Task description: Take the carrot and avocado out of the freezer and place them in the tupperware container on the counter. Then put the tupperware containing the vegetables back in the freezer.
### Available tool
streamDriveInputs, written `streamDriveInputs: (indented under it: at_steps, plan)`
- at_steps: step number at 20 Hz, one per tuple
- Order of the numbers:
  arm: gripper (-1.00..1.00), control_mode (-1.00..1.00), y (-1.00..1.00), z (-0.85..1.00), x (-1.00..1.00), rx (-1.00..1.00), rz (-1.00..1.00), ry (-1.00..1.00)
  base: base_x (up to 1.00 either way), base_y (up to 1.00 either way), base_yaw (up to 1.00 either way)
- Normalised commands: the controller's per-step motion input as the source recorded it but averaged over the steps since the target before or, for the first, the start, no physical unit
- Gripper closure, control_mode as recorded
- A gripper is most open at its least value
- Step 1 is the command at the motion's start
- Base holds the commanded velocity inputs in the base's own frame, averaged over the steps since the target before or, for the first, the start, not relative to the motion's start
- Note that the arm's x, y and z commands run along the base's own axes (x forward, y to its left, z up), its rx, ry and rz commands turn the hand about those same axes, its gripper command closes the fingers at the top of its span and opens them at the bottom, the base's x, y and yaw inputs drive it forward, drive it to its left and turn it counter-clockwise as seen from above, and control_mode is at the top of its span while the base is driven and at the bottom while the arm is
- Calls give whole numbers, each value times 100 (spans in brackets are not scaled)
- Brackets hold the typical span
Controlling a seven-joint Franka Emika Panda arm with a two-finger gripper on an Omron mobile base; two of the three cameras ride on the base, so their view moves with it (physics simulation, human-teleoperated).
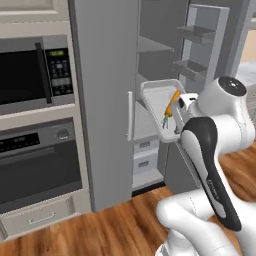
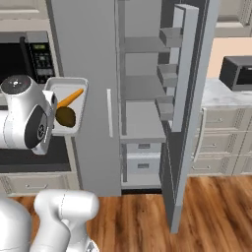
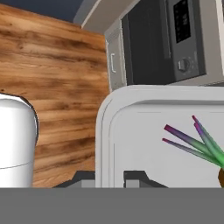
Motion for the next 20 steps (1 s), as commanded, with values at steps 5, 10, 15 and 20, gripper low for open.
streamDriveInputs:
  at_steps: [5, 10, 15, 20]
  plan:
    - [100, 100, 0, 0, 0, 0, 0, 0, 42, 0, 1]
    - [100, 100, 0, 0, 0, 0, 0, 0, 91, -9, 6]
    - [100, 100, 0, 0, 0, 0, 0, 0, 74, -11, 0]
    - [100, 100, 0, 0, 0, 0, 0, 0, 55, -49, 0]
